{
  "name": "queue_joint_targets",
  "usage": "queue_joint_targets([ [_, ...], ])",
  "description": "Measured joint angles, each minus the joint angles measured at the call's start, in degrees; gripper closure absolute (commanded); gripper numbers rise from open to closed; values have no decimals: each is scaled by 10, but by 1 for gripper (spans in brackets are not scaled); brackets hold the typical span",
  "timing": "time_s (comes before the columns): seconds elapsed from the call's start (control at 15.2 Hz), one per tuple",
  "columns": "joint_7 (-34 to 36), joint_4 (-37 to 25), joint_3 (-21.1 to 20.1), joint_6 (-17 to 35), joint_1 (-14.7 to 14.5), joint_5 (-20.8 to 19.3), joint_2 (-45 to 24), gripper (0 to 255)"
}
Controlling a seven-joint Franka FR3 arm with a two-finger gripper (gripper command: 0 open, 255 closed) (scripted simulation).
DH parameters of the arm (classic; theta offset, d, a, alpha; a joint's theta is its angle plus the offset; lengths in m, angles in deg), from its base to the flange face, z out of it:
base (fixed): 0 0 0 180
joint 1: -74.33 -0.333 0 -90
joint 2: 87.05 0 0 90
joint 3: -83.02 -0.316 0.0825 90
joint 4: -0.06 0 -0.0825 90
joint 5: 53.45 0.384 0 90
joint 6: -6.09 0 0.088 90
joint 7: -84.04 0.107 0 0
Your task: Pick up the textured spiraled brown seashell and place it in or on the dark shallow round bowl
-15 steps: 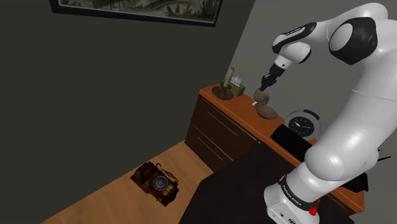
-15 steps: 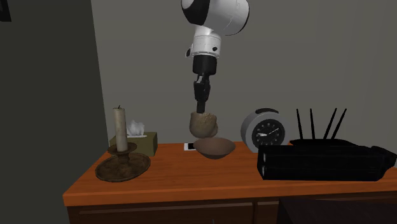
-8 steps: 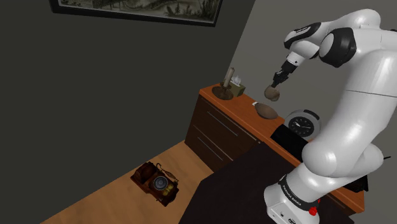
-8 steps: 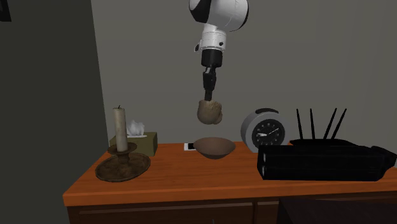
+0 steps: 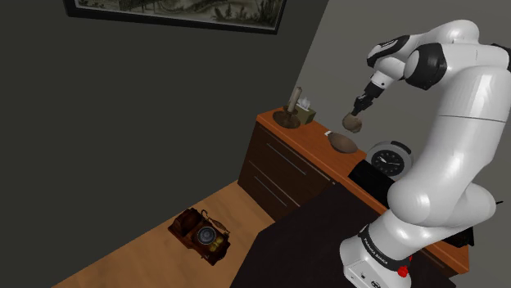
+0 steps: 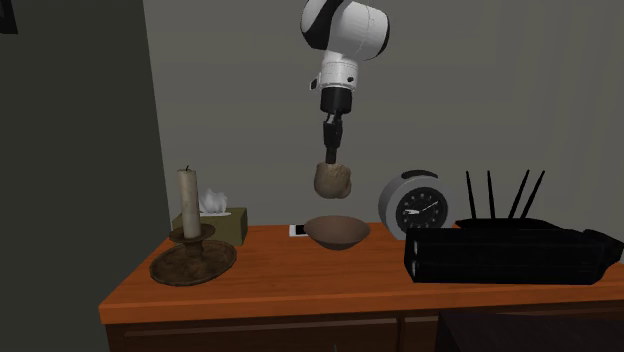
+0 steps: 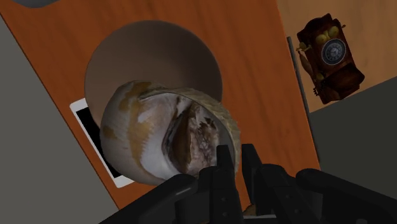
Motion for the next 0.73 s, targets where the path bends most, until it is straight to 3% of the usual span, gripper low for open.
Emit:
queue_joint_targets([
  [0.73,-23,35,-12,64,5,23,-35,255],
])
